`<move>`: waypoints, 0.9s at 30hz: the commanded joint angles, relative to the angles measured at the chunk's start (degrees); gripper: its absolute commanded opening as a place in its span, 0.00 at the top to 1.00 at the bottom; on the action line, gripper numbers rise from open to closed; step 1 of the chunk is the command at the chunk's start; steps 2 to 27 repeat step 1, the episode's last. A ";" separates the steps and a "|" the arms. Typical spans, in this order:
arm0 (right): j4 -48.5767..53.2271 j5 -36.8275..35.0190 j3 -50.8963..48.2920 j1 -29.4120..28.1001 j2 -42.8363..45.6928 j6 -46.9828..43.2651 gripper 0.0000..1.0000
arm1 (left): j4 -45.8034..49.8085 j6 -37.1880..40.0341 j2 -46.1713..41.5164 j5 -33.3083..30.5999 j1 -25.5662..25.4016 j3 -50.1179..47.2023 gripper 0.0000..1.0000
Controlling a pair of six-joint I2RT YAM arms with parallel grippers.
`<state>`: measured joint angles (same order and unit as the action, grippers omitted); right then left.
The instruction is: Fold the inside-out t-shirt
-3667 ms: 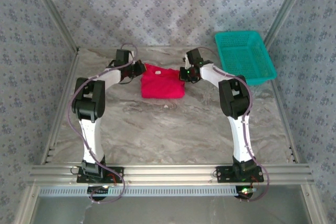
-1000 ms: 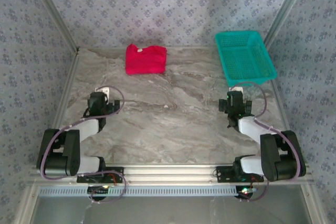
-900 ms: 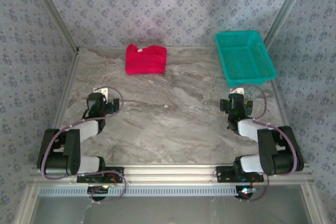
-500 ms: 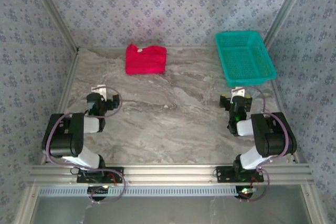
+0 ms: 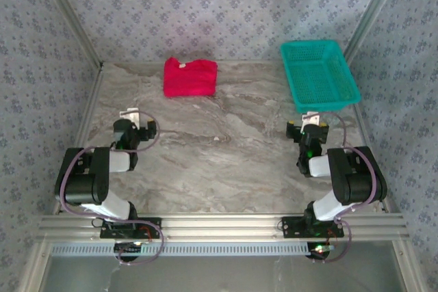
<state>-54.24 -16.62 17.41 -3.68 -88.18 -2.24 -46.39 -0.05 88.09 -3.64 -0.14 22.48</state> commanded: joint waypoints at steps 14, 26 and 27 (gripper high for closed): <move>-0.61 0.54 1.32 0.43 0.38 -0.31 0.00 | -0.67 -0.60 -0.10 1.00 0.40 1.05 0.00; -0.61 0.54 1.32 0.43 0.38 -0.31 0.00 | -0.67 -0.60 -0.10 1.00 0.40 1.05 0.00; -0.61 0.54 1.32 0.43 0.38 -0.31 0.00 | -0.67 -0.60 -0.10 1.00 0.40 1.05 0.00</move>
